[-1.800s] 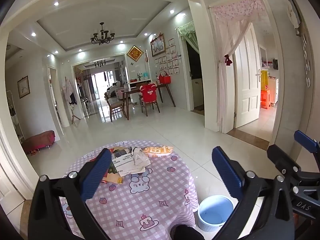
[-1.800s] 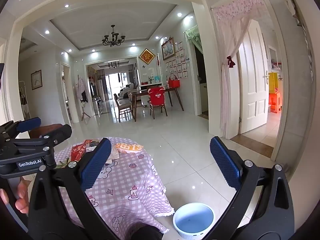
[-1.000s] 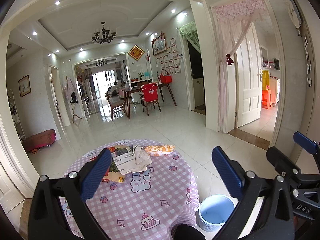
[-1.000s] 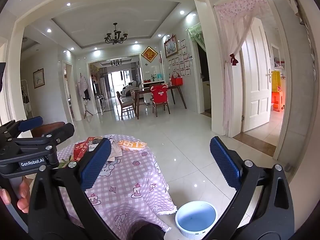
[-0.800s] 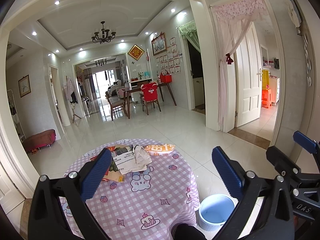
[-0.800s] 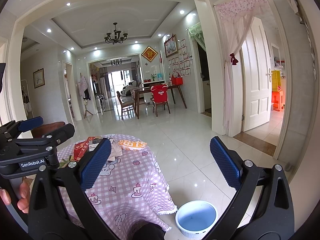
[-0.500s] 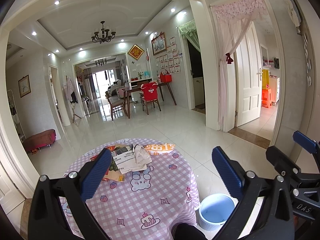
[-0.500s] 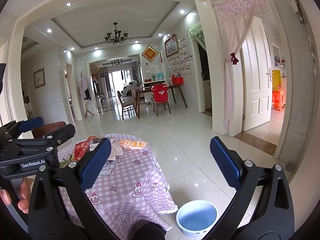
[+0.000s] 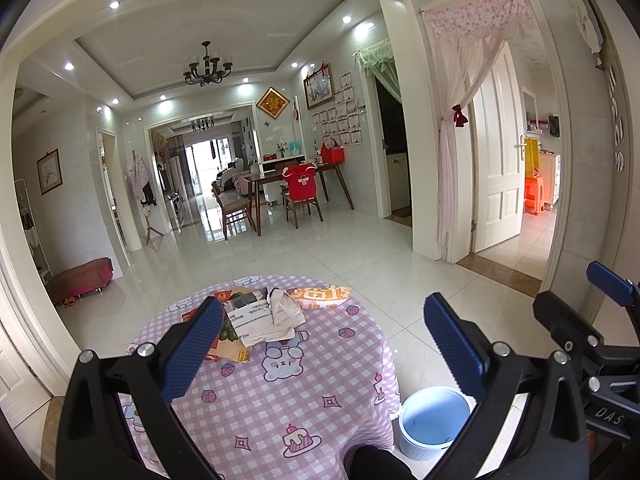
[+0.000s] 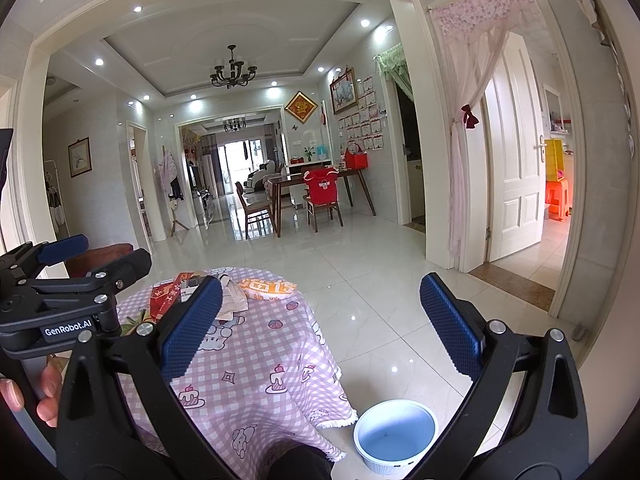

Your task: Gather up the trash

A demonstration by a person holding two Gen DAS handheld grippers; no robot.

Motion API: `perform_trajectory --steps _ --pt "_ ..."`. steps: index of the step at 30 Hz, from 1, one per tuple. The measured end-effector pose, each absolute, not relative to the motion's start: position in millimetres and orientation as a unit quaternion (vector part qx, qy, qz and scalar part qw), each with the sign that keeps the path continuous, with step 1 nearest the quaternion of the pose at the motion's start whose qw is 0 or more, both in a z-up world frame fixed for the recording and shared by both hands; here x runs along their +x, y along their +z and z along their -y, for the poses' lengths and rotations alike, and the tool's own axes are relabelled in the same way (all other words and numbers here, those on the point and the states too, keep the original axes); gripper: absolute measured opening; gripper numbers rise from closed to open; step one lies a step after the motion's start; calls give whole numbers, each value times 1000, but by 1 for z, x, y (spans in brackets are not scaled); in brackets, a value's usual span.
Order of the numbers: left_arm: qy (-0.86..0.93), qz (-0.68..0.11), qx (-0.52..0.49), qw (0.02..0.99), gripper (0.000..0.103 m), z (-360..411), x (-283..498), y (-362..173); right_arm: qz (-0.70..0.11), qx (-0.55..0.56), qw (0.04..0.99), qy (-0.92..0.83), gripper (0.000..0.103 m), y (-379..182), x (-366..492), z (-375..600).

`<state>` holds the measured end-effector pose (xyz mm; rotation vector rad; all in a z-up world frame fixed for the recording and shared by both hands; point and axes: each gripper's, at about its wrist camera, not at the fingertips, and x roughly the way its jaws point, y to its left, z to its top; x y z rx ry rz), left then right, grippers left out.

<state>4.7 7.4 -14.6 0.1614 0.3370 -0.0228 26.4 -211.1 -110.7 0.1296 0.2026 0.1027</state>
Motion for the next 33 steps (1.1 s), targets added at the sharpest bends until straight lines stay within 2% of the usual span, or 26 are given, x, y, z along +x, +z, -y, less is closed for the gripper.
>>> perform_trajectory --steps 33 --pt "-11 -170 83 982 99 -10 8 -22 -101 65 991 53 97 -118 32 201"
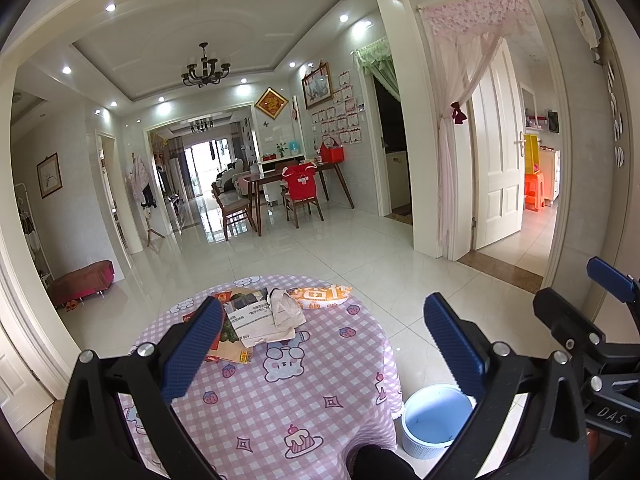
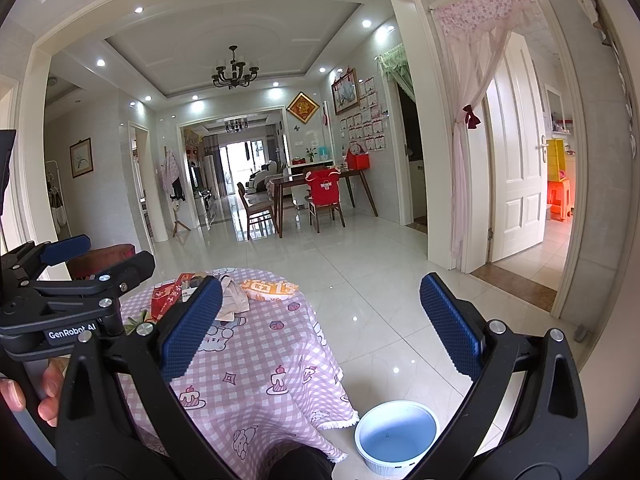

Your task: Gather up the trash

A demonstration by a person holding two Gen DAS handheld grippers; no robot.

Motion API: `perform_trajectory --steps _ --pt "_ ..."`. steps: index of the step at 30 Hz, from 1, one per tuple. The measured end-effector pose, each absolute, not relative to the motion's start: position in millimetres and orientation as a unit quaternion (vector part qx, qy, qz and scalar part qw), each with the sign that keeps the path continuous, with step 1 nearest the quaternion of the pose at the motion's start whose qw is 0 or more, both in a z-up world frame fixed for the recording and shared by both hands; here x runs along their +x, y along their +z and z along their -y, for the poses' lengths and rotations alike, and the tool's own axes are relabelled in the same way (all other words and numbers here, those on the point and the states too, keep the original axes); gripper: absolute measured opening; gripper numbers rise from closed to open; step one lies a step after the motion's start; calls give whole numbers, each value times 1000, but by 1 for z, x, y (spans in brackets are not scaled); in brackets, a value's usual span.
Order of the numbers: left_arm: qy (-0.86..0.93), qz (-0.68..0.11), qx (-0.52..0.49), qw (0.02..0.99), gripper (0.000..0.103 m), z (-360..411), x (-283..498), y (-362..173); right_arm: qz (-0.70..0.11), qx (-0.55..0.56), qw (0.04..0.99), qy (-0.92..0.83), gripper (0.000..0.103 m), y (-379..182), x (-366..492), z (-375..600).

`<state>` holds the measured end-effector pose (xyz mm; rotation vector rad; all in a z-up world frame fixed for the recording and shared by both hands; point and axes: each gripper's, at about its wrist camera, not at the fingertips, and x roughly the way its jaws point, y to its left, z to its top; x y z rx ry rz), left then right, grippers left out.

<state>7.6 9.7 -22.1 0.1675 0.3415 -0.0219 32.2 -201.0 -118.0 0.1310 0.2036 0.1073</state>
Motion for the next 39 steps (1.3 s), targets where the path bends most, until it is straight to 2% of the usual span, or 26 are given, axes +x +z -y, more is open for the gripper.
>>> perform_trajectory --steps 29,39 --pt "-9 -181 85 980 99 -19 14 -47 -112 75 989 61 97 -137 43 195" --pt "10 -221 88 971 99 -39 46 -69 -145 64 985 72 97 -155 73 182"
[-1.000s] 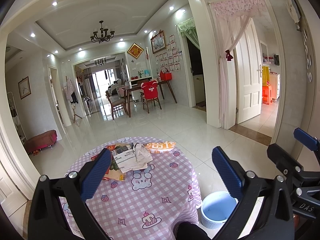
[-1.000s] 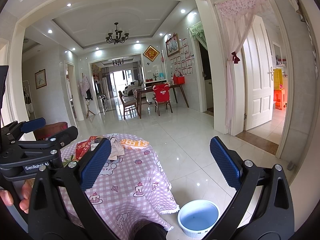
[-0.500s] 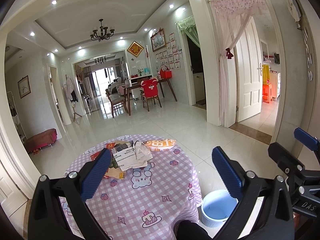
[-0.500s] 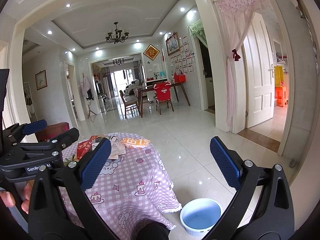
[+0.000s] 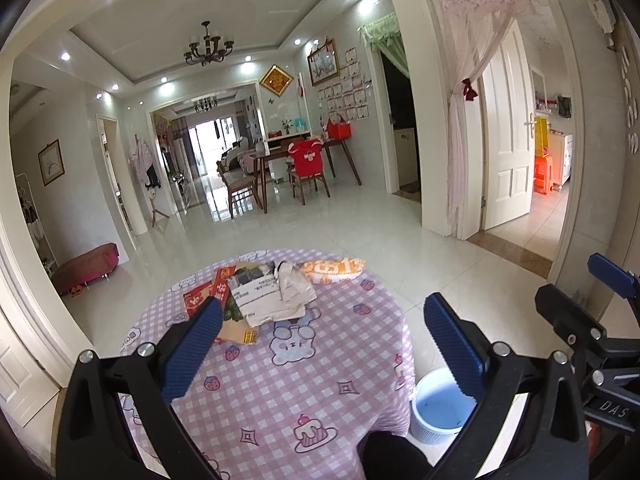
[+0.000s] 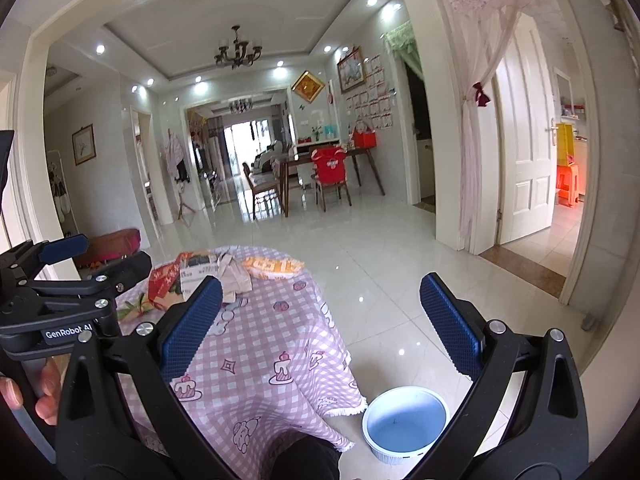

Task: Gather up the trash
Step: 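Move both tools down toward the trash pile on the table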

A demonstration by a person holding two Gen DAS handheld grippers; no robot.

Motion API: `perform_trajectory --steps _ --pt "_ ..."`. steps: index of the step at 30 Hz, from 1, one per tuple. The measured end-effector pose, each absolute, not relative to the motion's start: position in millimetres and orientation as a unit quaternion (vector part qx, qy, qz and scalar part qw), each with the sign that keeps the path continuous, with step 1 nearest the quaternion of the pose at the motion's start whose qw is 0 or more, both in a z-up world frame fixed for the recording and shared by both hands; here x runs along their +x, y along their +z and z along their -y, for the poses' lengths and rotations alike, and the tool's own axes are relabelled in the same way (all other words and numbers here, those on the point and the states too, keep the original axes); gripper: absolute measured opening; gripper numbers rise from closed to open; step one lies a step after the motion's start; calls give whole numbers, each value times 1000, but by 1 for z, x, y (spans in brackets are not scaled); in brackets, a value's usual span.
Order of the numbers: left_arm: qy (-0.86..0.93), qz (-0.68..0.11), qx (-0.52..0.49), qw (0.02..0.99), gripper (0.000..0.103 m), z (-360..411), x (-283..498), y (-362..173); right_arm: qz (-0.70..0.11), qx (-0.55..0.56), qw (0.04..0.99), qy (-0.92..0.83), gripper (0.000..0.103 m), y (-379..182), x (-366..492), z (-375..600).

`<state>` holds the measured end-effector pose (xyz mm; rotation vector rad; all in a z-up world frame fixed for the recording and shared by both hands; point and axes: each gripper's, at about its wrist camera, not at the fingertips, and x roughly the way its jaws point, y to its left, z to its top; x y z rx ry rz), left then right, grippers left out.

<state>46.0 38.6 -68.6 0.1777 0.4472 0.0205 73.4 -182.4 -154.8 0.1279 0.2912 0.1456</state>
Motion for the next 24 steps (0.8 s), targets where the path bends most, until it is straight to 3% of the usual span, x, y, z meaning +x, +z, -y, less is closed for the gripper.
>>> perform_trajectory --steps 13,24 --pt "90 -343 23 935 99 -144 129 -141 -267 49 954 126 97 -220 183 120" --pt "66 -371 -31 926 98 -175 203 -172 -317 62 935 148 97 -251 270 93"
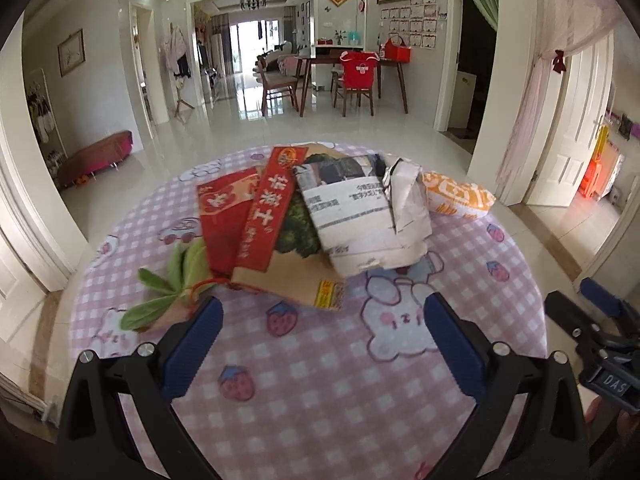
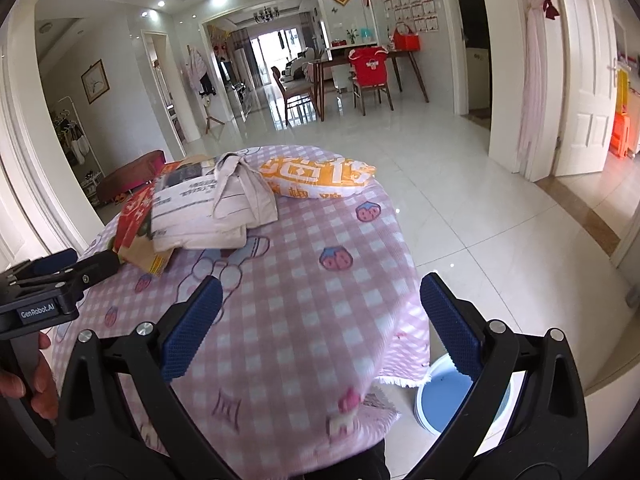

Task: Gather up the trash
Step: 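Move both tools down toward the trash pile on the table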

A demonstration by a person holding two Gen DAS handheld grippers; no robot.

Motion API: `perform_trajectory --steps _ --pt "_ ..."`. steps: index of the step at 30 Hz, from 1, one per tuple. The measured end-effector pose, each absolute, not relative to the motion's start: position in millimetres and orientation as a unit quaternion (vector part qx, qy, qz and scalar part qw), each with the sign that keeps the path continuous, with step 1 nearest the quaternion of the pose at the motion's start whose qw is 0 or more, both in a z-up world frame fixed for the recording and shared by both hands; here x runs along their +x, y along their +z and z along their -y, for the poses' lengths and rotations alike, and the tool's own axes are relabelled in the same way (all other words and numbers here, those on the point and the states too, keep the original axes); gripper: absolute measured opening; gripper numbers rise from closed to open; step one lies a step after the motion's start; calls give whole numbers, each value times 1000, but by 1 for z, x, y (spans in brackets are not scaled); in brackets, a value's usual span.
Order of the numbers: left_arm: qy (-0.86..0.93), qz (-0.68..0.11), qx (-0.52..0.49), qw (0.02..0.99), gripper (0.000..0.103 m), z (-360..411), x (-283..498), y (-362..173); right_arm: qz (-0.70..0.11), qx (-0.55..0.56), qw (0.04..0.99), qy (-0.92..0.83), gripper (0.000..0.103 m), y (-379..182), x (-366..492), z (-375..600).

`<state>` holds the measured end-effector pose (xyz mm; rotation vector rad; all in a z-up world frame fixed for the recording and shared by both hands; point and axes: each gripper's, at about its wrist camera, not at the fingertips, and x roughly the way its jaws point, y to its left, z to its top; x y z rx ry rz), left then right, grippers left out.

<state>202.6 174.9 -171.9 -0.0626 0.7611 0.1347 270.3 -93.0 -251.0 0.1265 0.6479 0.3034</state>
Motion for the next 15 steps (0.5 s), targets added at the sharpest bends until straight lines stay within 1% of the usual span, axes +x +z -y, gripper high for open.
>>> perform_trajectory --steps 4,5,6,8,15 --pt "47 -369 -55 927 97 -174 228 -177 -319 65 934 150 97 -252 292 95" --pt "46 -366 -60 928 96 -176 236 -178 -318 65 934 151 97 -252 296 94" --pt "46 -364 -67 928 89 -177 241 -178 -317 65 934 153 97 -251 300 94" --pt "38 -368 -88 925 79 -183 254 -180 -315 58 935 155 97 -251 309 89" --pt "33 -376 -123 918 78 -196 284 -191 -315 41 935 160 97 -252 339 81"
